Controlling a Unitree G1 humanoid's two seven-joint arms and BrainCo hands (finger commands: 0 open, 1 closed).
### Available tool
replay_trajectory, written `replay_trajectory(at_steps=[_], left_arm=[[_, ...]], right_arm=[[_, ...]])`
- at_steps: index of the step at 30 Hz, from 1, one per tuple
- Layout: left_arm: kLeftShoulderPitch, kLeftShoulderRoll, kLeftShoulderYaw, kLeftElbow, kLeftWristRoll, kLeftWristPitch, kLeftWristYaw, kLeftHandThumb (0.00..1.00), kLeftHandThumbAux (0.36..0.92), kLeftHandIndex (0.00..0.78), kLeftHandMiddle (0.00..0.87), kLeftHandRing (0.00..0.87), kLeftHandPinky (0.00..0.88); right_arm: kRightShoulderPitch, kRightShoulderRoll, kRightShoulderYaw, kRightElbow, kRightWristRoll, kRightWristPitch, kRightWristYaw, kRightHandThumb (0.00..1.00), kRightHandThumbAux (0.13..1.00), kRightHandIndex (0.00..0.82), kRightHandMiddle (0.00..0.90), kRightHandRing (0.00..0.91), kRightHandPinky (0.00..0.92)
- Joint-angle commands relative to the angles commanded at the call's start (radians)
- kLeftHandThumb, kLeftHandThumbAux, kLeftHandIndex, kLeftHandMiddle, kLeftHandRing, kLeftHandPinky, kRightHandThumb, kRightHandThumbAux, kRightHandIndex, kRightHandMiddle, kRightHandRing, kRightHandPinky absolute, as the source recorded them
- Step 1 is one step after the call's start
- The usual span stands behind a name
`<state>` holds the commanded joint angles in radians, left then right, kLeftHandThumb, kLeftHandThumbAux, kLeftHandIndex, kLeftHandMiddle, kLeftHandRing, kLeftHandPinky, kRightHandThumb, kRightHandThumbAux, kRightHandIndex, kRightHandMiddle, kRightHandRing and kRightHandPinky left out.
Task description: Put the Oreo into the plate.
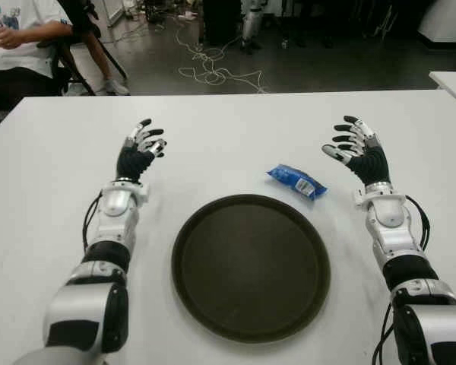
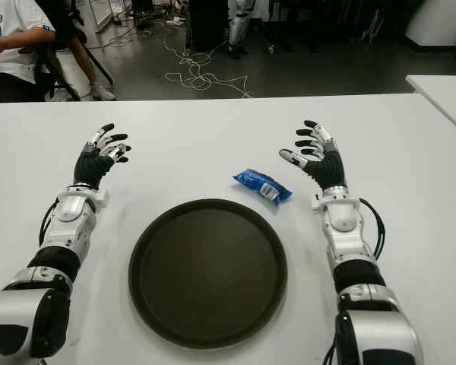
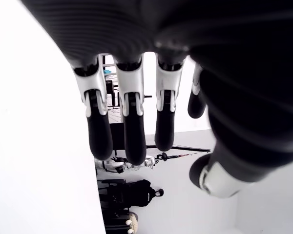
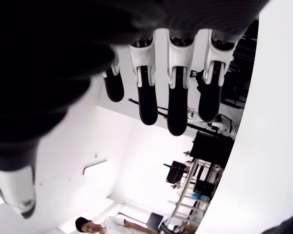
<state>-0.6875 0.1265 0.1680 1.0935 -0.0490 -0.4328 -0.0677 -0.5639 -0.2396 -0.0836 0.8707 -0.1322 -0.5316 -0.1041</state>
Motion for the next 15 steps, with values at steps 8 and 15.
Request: replay_trajectory(at_steps=[8, 15], left_arm=[[-0.006, 0.0, 0.003, 0.013, -0.003, -0.002, 0.001, 0.481, 0.718, 0.131, 0.269, 0.324, 0.394], [-0.006, 0.005, 0.006, 0.016, -0.004, -0.006, 0.0, 0.485, 0.713, 0.132, 0.277, 0.332, 0.399]], right_arm=[[-0.063, -0.044, 0.099, -0.059, -0.234, 0.008, -0.212, 0.0, 0.736, 0.165, 0.214, 0.216, 0.219], [-0.197, -0.061, 0.22, 0.113, -0.403, -0.046, -0.415, 0.0, 0.764, 0.137, 0.193, 0.206, 0.232]])
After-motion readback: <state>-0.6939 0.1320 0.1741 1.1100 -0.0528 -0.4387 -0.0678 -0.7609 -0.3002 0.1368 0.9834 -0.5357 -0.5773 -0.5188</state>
